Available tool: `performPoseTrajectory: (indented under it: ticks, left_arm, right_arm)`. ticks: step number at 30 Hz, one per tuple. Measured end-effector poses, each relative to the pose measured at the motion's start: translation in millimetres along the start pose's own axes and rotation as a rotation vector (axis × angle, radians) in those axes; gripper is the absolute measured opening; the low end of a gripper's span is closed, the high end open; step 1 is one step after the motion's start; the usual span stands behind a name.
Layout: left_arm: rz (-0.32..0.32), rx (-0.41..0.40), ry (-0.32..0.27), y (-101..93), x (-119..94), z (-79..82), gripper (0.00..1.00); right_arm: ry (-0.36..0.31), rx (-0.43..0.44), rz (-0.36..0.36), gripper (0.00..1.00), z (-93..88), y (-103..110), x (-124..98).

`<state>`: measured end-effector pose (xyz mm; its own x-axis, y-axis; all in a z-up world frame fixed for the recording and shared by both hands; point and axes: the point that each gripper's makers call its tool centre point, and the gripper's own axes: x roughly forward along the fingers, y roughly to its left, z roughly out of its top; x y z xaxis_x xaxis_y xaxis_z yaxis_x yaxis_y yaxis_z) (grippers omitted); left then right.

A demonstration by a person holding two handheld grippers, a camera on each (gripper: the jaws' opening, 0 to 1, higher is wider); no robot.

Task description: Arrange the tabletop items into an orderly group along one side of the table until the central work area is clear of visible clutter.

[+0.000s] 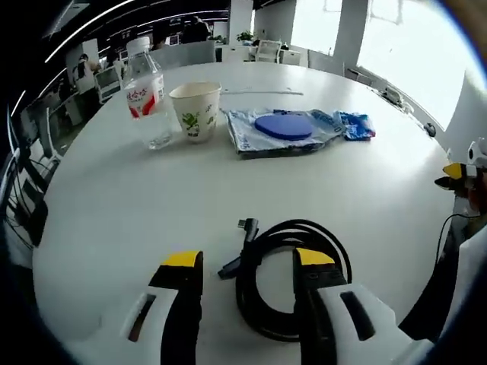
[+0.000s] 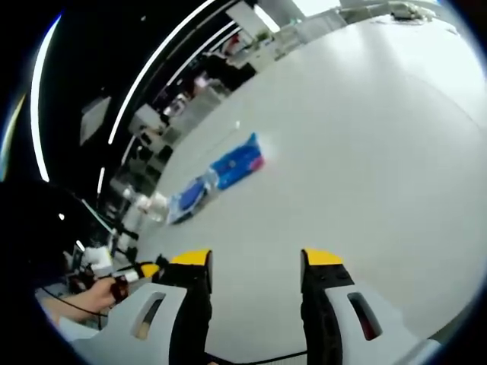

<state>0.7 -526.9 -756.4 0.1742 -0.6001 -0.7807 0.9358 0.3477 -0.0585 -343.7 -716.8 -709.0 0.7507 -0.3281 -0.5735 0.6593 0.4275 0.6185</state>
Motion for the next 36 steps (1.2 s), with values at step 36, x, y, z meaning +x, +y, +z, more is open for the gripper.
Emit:
performPoseTrajectory:
  ticks: [36]
  left_arm:
    - [-0.110,-0.061,-0.028,-27.6,-0.8,8.9,0.09]
  right_arm:
    - [0.021,0.054,0.007,0.44,-12.7,3.2,-0.4]
